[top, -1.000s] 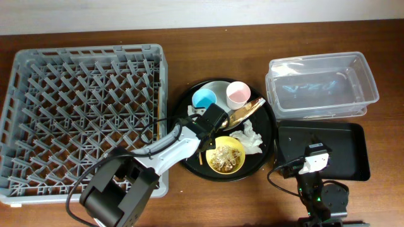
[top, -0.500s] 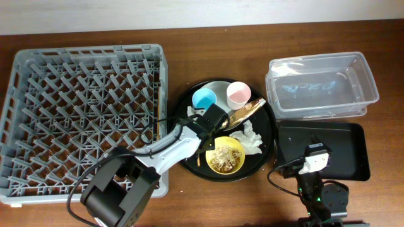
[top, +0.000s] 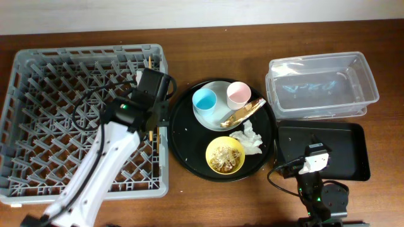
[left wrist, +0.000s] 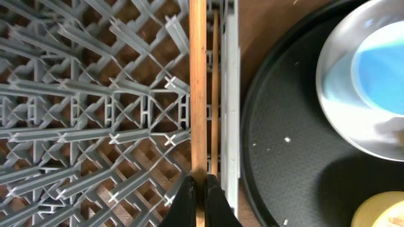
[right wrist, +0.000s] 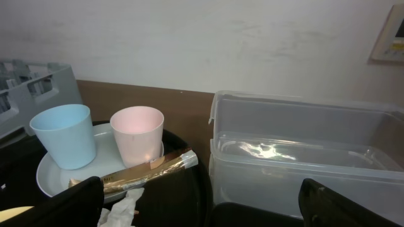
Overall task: Sort waste into correct bins and load items into the dishwasher rack
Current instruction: 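Carry the second chopstick with the left gripper into the rack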
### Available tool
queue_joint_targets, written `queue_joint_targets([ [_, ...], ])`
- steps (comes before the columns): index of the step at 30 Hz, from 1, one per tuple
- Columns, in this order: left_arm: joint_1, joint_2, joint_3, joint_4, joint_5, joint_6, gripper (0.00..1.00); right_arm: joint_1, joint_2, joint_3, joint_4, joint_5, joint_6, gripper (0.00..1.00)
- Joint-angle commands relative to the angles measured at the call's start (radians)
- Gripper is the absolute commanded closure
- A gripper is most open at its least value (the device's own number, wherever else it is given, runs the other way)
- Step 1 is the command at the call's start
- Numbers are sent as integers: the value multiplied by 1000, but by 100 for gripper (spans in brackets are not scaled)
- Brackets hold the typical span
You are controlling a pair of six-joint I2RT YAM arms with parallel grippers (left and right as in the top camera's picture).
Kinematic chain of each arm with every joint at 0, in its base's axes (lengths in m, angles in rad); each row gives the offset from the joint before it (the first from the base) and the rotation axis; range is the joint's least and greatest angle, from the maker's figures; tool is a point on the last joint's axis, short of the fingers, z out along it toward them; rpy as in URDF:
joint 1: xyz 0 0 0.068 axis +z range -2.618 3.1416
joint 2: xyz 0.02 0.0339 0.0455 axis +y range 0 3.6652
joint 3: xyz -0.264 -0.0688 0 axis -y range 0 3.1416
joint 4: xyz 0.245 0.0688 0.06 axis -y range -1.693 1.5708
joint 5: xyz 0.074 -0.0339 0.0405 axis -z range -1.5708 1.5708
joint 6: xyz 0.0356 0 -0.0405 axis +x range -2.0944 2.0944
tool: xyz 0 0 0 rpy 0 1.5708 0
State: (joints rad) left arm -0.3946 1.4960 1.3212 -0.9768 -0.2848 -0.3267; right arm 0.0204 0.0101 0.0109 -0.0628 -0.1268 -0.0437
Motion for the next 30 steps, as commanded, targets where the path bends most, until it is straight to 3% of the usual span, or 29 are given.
queue_joint_targets([
  [1,34,106,2,6,15,33,99,6,-6,-5,-5,8,8,1],
  [8,69,262,2,55,15,32,99,6,-6,-5,-5,8,8,1],
  [9,73,262,2,55,15,32,94,6,-6,-5,-5,8,8,1],
  [10,80,262,2,55,15,33,74,6,-6,-5,-5,8,8,1],
  [11,87,262,2,55,15,33,68,6,-6,-5,-5,8,8,2],
  [12,93,262,2,51,15,34,46,6,-6,-5,-5,8,8,1],
  [18,97,206,116,-56,30,29,45,6,-6,-5,-5,8,8,1],
  [21,97,37,241,-157,159,24,44,6,-6,-5,-5,8,8,1],
  [22,97,-90,254,-158,274,21,21,6,-6,-5,12,8,8,1],
  [23,97,-148,254,-159,309,21,6,6,-6,-5,22,4,8,1],
  [24,97,-185,253,-161,330,21,1,6,-6,-5,17,-4,8,1],
  [26,97,-258,253,-187,321,22,1,6,-6,-5,47,-41,8,1],
  [28,97,-311,253,-239,304,22,1,6,-6,-1,150,-239,9,1],
  [30,97,-331,253,-279,304,22,1,6,-6,59,116,-249,84,1],
])
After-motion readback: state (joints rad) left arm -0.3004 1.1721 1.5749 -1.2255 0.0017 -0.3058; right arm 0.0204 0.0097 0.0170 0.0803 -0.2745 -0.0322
